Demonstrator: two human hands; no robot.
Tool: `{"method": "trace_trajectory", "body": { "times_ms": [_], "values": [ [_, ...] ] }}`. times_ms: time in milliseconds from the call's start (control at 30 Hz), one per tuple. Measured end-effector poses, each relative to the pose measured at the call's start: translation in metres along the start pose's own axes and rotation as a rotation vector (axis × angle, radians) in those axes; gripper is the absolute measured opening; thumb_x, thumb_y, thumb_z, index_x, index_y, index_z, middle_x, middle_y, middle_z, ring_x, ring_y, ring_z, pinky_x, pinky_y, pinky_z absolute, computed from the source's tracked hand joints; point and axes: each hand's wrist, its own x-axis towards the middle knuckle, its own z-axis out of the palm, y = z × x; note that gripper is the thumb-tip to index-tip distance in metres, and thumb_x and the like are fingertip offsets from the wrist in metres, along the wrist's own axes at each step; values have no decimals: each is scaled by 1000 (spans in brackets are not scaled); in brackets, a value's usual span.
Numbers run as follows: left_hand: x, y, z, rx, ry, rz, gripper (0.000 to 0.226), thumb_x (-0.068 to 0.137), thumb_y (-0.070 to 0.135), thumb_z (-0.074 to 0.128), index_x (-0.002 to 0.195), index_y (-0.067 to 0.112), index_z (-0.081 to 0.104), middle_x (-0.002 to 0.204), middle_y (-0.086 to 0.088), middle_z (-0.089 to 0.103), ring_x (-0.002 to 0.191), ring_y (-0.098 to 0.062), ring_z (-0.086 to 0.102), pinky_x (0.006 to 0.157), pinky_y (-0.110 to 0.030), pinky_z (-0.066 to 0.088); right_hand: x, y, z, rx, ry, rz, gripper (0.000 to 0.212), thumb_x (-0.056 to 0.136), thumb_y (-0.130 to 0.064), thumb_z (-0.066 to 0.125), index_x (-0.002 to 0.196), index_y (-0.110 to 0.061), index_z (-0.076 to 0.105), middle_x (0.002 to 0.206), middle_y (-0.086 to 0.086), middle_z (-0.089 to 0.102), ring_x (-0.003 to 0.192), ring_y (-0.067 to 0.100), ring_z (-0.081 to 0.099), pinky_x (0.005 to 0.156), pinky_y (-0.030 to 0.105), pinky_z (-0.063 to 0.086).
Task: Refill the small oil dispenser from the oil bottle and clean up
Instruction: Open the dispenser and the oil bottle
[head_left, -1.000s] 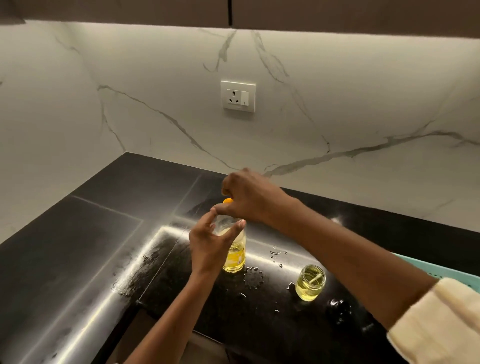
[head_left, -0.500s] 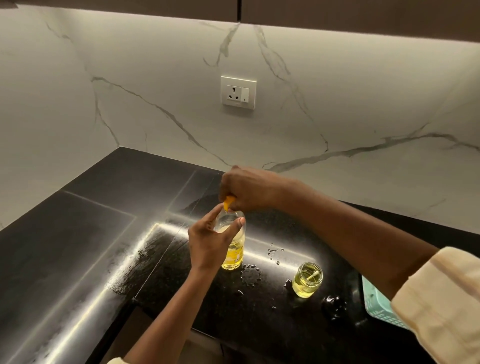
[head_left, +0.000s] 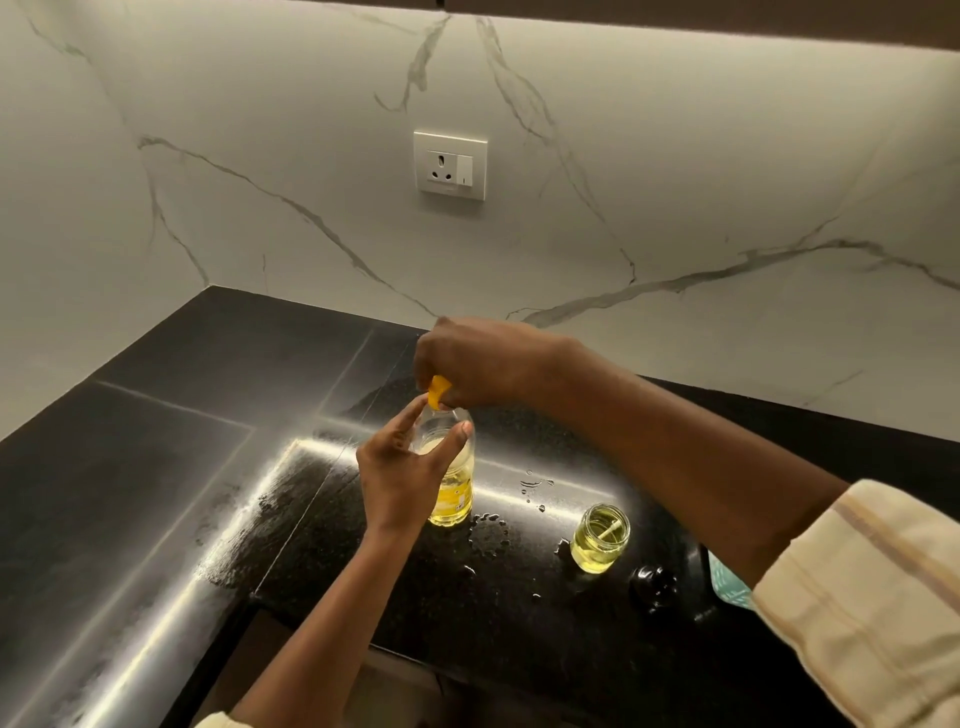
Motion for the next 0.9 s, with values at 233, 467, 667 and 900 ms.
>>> {"method": "trace_trajectory", "body": {
  "times_ms": [233, 467, 667, 900],
  "values": [
    [-3, -2, 6, -7, -21, 29, 44, 85, 24, 93, 125, 34, 79, 114, 22, 80, 112, 6, 74, 94, -12, 54, -22, 11, 7, 60, 151, -43, 22, 98, -12, 70, 119, -14, 77, 106, 4, 76, 79, 15, 67, 64, 21, 51],
    [-3, -5, 6, -26, -9, 27, 54, 82, 24, 93, 128, 37, 69, 124, 22, 71, 120, 14, 66, 102, -7, 50, -58, 22, 10, 247, 319, 119, 23, 90, -25, 73, 110, -14, 78, 91, 3, 75, 73, 18, 69, 68, 43, 60],
    [-7, -31, 4, 18, -52, 16, 80, 77, 33, 95, 149, 22, 61, 146, -1, 68, 135, -9, 65, 109, -23, 52, -147, -17, 116, 514, 132, 352, 25, 90, -32, 78, 114, -33, 71, 108, -12, 68, 99, 7, 61, 89, 34, 56],
    [-20, -40, 10, 68, -54, -39, 90, 75, 22, 97, 153, 28, 53, 146, 3, 64, 122, 20, 59, 97, -2, 49, -207, -44, 261, 630, 29, 710, 34, 88, -43, 80, 117, -29, 71, 114, -13, 67, 103, 7, 64, 92, 33, 56]
  ]
}}
